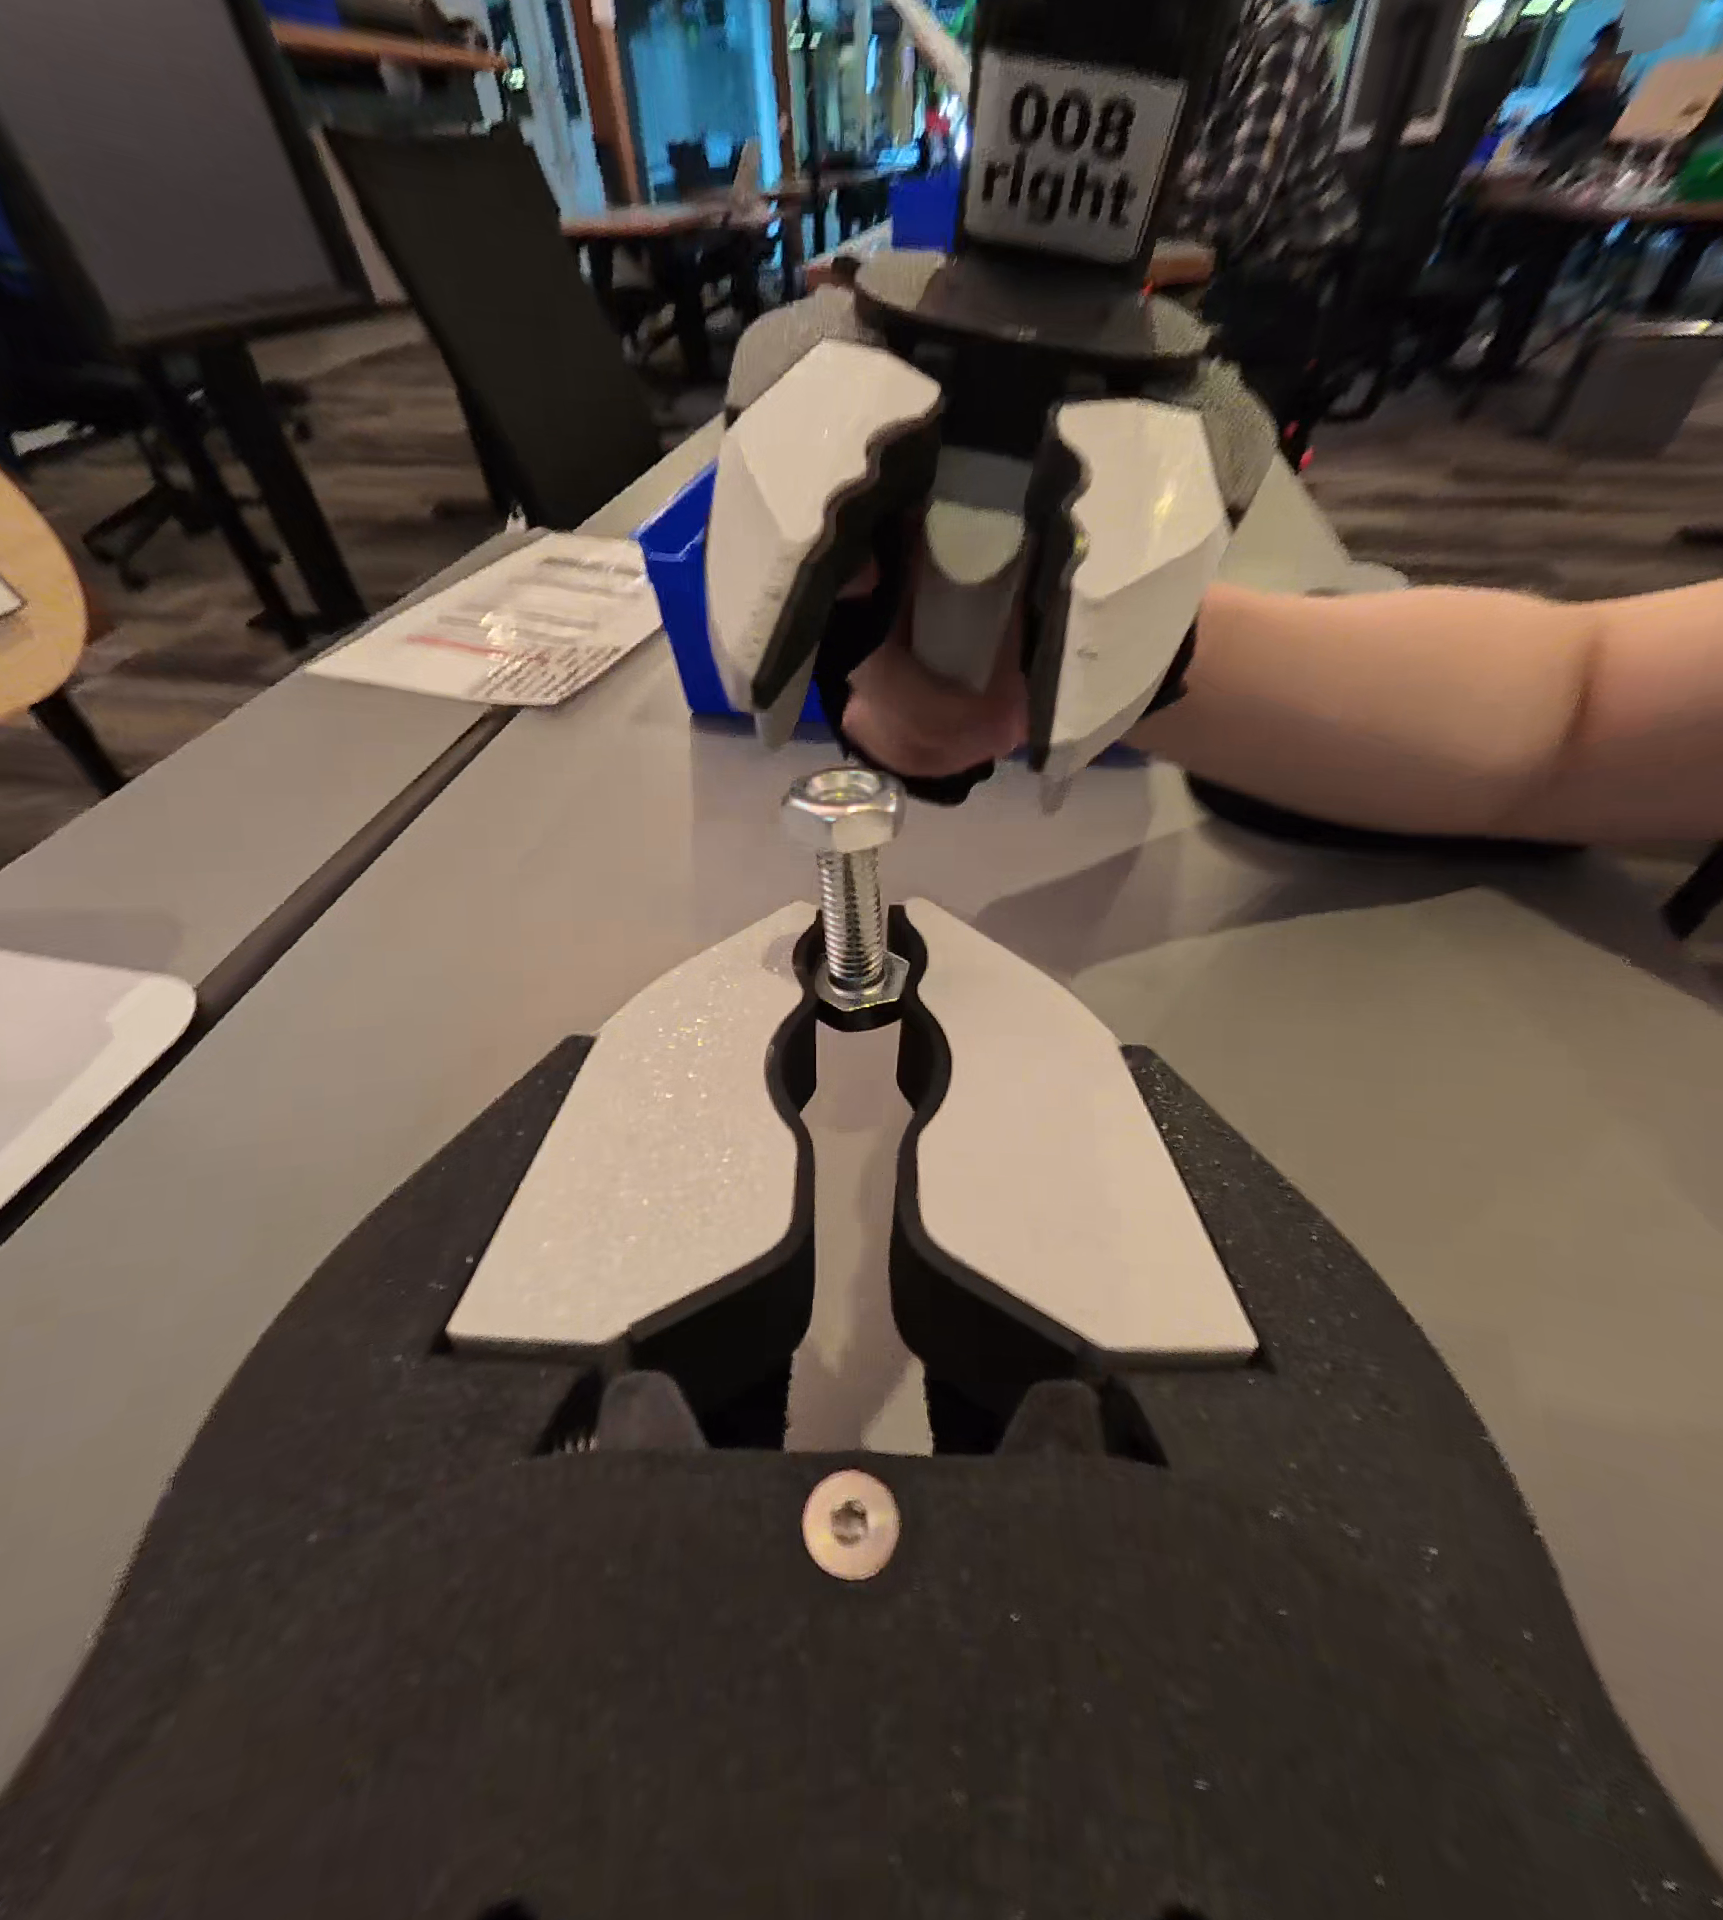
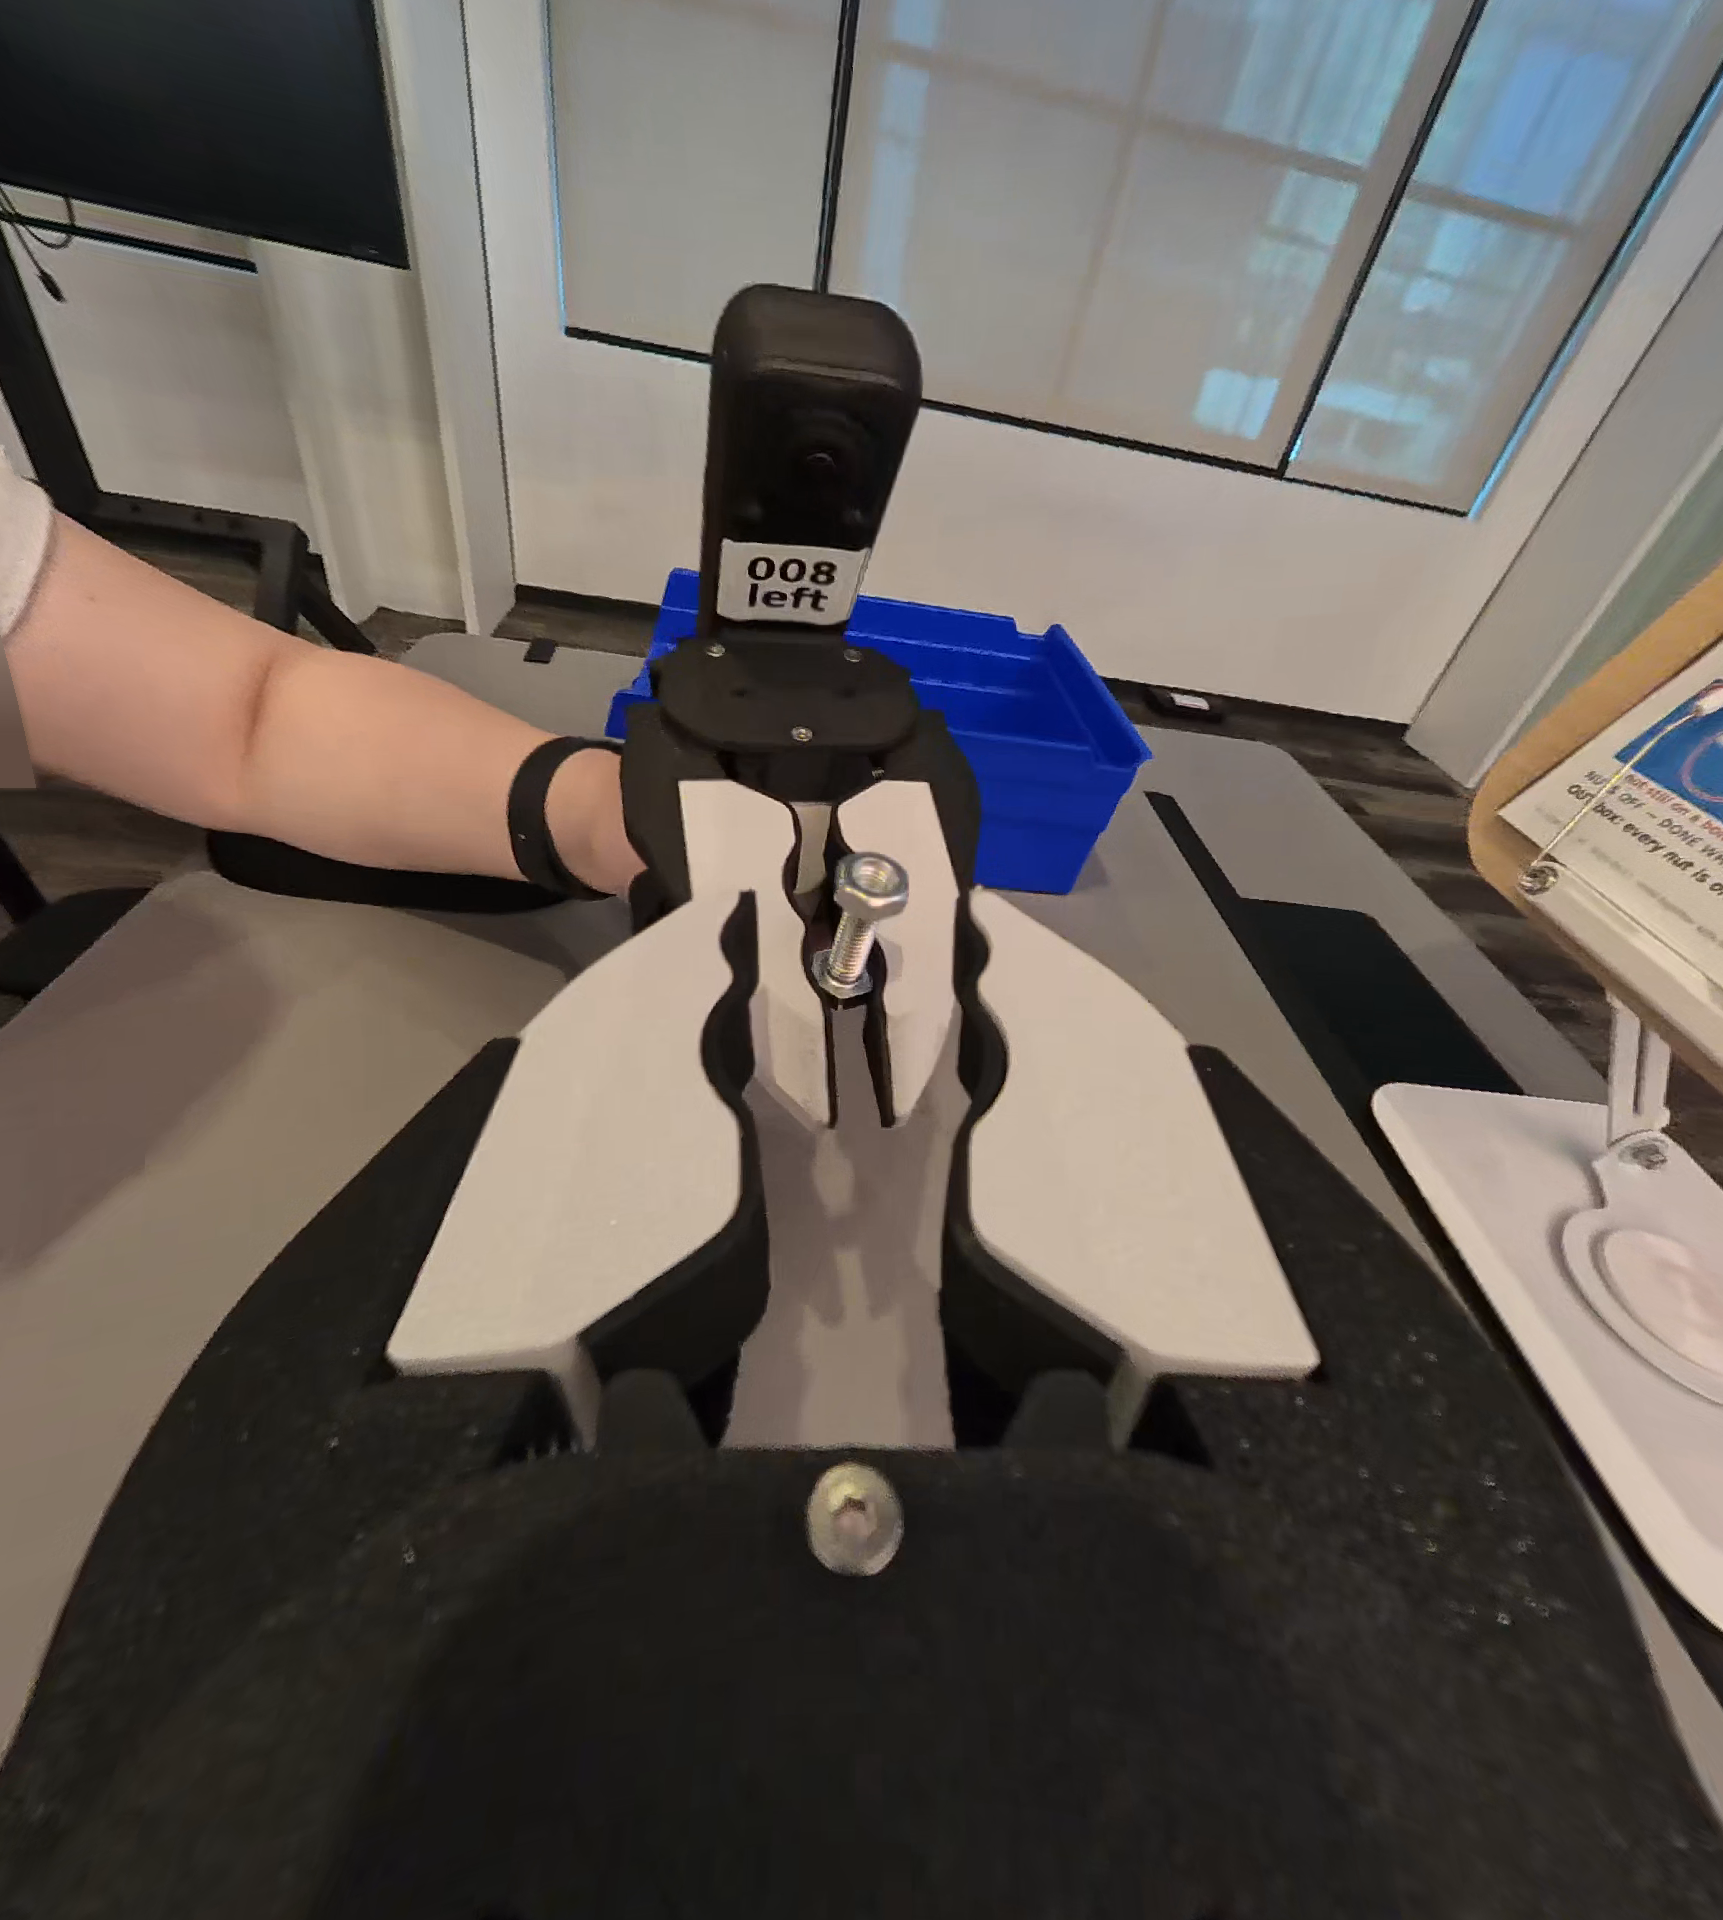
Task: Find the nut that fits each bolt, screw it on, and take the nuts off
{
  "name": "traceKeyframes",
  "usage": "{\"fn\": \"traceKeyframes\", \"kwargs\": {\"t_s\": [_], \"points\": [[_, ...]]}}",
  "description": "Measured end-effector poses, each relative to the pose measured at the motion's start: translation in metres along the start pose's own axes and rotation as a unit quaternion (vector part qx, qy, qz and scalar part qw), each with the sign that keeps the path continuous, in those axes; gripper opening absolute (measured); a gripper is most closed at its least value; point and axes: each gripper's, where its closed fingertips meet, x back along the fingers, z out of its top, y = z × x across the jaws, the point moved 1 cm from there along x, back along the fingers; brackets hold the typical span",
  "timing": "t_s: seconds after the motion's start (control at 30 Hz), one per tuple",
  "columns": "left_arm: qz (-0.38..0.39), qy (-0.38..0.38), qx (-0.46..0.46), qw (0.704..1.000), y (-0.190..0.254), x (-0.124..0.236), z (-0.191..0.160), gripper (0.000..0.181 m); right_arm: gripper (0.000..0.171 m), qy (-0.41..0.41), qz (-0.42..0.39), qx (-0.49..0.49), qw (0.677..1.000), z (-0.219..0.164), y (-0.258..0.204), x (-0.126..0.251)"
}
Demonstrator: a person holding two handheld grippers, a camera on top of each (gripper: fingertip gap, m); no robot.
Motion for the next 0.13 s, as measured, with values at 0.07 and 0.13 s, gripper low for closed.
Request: {"fn": "traceKeyframes", "kwargs": {"t_s": [0.07, 0.13], "points": [[-0.014, 0.012, 0.002, 1.0, 0.0045, 0.0006, 0.004, 0.01, 0.036, 0.001, -0.005, 0.012, 1.0, 0.0015, -0.0033, -0.0042], [-0.019, 0.022, 0.0, 1.0, 0.0074, 0.001, 0.0073, 0.01, 0.038, 0.004, -0.005, 0.019, 1.0, 0.0043, -0.0077, -0.0086]]}}
